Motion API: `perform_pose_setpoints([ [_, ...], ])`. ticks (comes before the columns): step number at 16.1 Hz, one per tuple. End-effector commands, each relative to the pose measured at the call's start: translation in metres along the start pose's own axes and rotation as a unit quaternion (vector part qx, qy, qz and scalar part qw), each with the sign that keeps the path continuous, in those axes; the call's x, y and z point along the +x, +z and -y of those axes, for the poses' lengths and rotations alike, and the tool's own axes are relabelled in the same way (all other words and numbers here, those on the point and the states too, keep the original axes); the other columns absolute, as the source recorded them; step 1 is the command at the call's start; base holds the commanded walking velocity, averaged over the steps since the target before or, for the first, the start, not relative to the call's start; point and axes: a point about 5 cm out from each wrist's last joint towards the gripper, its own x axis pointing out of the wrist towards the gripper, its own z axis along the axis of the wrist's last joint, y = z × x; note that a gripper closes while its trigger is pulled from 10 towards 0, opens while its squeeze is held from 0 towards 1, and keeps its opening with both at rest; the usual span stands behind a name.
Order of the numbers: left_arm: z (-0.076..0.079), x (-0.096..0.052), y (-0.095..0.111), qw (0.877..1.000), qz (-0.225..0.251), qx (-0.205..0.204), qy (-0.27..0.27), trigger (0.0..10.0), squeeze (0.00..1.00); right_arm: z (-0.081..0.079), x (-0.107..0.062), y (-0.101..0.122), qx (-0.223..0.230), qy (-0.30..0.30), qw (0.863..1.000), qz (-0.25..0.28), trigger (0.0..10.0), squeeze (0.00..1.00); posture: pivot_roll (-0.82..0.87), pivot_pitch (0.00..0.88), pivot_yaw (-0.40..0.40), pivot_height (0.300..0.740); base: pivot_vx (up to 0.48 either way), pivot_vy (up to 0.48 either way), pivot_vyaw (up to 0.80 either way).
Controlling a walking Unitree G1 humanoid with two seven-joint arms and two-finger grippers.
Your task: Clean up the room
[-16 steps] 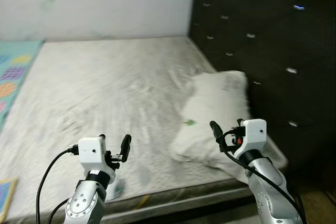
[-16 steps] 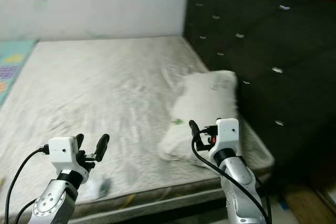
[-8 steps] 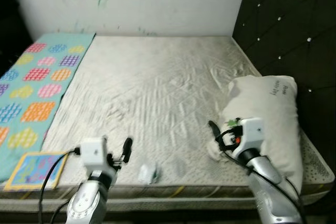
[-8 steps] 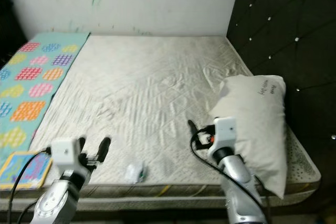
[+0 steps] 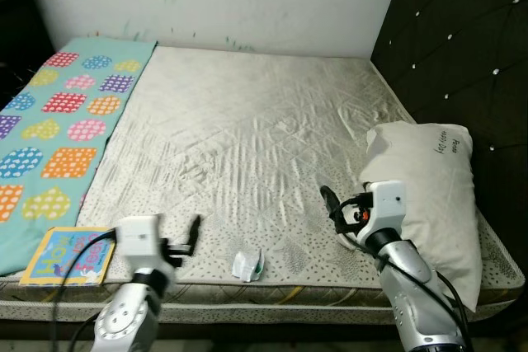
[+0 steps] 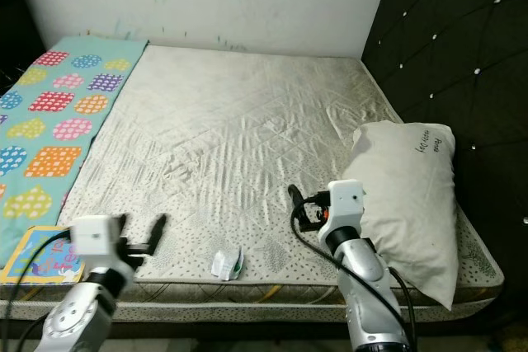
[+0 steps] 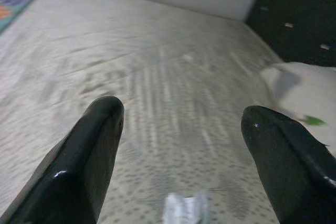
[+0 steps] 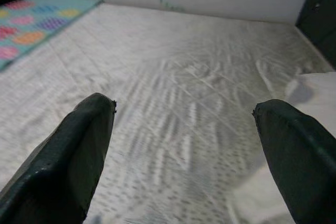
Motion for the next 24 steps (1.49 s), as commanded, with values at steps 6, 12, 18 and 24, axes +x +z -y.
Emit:
perform_pose_setpoints([
  [6,0.015,0.002,0.006,1.0,0.024,0.001,-0.013,10.0,0.0,0.004,-0.003,0.007,0.021,0.016,1.0,0.013,10.0,0.0,-0.12,0.009,-0.042,0.74,0.0,0.0,0.0],
  [12,0.009,-0.002,0.006,1.0,0.024,-0.01,-0.003,10.0,0.0,0.003,0.001,0.005,0.041,0.008,0.999,0.008,10.0,0.0,-0.11,0.019,-0.04,0.74,0.0,0.0,-0.13],
  [18,0.011,0.0,0.004,1.0,0.02,-0.011,-0.005,10.0,0.0,0.007,-0.005,0.003,0.038,0.002,0.999,0.003,10.0,0.0,-0.12,0.023,-0.035,0.74,0.0,0.0,-0.25],
  [24,0.013,-0.001,0.004,1.0,0.024,-0.016,-0.01,10.0,0.0,0.005,-0.003,0.003,0.032,0.005,0.999,0.0,10.0,0.0,-0.11,0.02,-0.041,0.74,0.136,0.0,0.0],
])
